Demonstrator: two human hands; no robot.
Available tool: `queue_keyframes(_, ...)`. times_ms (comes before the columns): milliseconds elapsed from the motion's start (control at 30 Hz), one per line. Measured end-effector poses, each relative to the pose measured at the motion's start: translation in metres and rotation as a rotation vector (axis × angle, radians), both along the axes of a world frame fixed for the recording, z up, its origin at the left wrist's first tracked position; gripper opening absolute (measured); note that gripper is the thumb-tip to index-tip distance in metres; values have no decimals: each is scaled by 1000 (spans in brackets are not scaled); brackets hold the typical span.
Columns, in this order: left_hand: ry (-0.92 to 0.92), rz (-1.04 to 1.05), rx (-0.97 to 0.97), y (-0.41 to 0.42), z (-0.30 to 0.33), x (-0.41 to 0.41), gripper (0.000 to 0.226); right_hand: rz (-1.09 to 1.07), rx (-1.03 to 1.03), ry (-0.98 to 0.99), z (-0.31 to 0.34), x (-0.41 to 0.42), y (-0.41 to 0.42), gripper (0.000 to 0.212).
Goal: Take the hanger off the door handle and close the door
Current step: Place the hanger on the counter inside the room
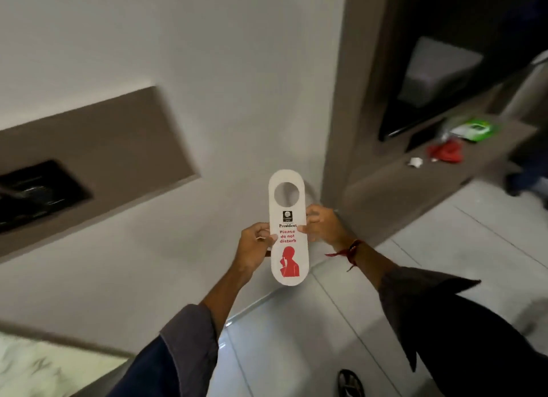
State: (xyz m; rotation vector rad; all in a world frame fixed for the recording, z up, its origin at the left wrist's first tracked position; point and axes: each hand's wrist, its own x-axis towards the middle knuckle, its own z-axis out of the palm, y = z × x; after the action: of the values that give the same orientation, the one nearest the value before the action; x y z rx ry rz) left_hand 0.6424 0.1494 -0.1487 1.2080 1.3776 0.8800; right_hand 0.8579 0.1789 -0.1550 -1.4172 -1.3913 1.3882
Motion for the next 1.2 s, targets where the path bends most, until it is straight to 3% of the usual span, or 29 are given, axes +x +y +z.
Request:
queue_keyframes(200, 81, -91, -2, 59, -49, 171, 9, -287, -121, 30, -56, 163, 9, 24)
queue_keyframes(300, 169, -59, -7, 91, -74, 233, 6, -323, -106, 29, -81, 211, 22, 37)
queue_keyframes(467, 271, -58, -29, 157, -120, 312, 6, -268, -10, -131, -121, 266, 63, 61)
queue_keyframes(600, 366, -74, -40, 196, -154, 338, 7, -276, -40, -222, -152, 285, 94, 47)
queue_keyframes(700, 420, -110, -32, 208, -176, 342, 12, -57, -69, -615, -174, 297, 107, 74)
queue_keyframes(800, 448, -135, -4, 210, -193, 340, 13, 41, 3, -920, -189, 305, 109, 78)
queue_keyframes(1000, 513, -214, 43, 206, -203, 338, 14, 111, 5, -997, -202, 315, 116, 90)
queue_keyframes(1200, 568, -392, 54, 203, -188, 333, 31, 156, -88, -979, -191, 310, 122, 97)
